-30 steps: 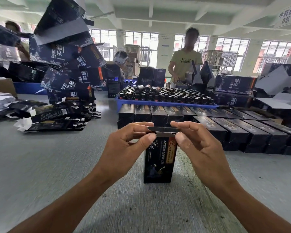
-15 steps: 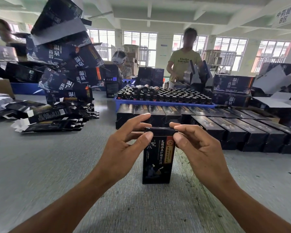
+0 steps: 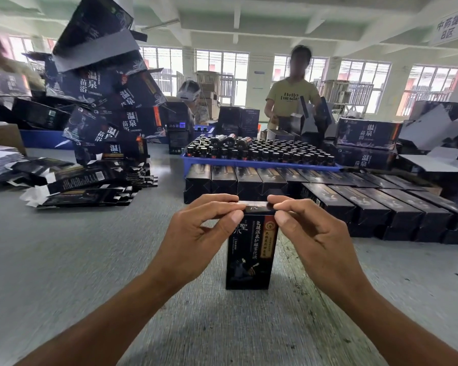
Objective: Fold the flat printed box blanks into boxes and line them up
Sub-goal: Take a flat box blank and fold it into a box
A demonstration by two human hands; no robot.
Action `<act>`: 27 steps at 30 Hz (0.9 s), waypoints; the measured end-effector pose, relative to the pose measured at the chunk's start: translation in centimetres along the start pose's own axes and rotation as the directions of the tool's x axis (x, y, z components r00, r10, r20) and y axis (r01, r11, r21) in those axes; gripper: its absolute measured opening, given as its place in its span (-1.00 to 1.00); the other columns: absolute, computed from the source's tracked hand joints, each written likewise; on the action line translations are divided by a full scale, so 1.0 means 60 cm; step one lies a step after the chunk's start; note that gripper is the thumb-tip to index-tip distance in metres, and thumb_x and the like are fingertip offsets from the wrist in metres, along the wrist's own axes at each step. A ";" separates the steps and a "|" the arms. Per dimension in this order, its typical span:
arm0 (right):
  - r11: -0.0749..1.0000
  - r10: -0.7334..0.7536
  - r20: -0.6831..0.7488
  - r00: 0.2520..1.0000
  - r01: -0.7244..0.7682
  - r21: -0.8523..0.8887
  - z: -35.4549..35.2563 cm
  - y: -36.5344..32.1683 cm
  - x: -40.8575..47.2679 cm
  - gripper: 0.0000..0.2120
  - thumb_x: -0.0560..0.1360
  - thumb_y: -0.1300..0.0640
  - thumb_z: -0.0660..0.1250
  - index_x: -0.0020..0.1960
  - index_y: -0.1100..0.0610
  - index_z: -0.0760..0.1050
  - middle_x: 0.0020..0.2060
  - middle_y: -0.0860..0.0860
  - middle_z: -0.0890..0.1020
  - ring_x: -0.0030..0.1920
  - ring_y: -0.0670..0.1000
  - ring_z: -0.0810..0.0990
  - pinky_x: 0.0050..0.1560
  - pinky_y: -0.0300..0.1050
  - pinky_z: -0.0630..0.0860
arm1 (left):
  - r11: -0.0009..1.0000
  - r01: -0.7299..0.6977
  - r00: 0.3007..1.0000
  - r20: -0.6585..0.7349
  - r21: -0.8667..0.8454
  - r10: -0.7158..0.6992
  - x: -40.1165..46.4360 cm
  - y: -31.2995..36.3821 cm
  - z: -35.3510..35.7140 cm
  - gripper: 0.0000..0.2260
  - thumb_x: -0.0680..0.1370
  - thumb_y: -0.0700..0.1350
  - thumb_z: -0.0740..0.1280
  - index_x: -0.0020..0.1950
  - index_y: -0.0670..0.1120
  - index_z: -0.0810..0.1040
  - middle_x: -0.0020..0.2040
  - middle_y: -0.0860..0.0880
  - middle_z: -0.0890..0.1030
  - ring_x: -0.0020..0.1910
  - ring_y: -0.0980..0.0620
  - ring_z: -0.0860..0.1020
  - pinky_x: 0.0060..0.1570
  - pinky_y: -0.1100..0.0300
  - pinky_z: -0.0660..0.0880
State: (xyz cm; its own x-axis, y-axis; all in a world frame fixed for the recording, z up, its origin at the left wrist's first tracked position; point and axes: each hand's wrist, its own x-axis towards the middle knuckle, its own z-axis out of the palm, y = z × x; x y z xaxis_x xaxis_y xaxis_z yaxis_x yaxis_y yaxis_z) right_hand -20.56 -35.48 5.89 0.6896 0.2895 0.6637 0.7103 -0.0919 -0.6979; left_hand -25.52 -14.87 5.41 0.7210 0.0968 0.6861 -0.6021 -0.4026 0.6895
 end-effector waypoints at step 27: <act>0.562 0.349 0.094 0.932 -0.127 -0.818 0.016 0.088 0.008 -0.35 0.54 -0.37 0.19 0.53 -0.10 0.18 0.61 0.03 0.09 0.45 0.11 0.37 0.36 0.09 0.46 | 0.898 0.371 0.896 0.161 0.236 -0.413 -0.012 -0.081 0.012 -0.28 0.52 0.24 0.33 0.56 0.37 -0.02 0.24 0.21 0.45 0.05 0.30 0.54 -0.05 0.35 0.48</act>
State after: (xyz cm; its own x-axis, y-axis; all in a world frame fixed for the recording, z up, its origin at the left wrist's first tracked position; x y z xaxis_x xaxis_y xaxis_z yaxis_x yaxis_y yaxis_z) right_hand -16.62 -34.88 2.29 0.8776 0.3278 0.3498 0.4263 -0.8674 -0.2566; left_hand -22.86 -13.62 1.41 0.9503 0.1063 0.2926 -0.1917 -0.5408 0.8190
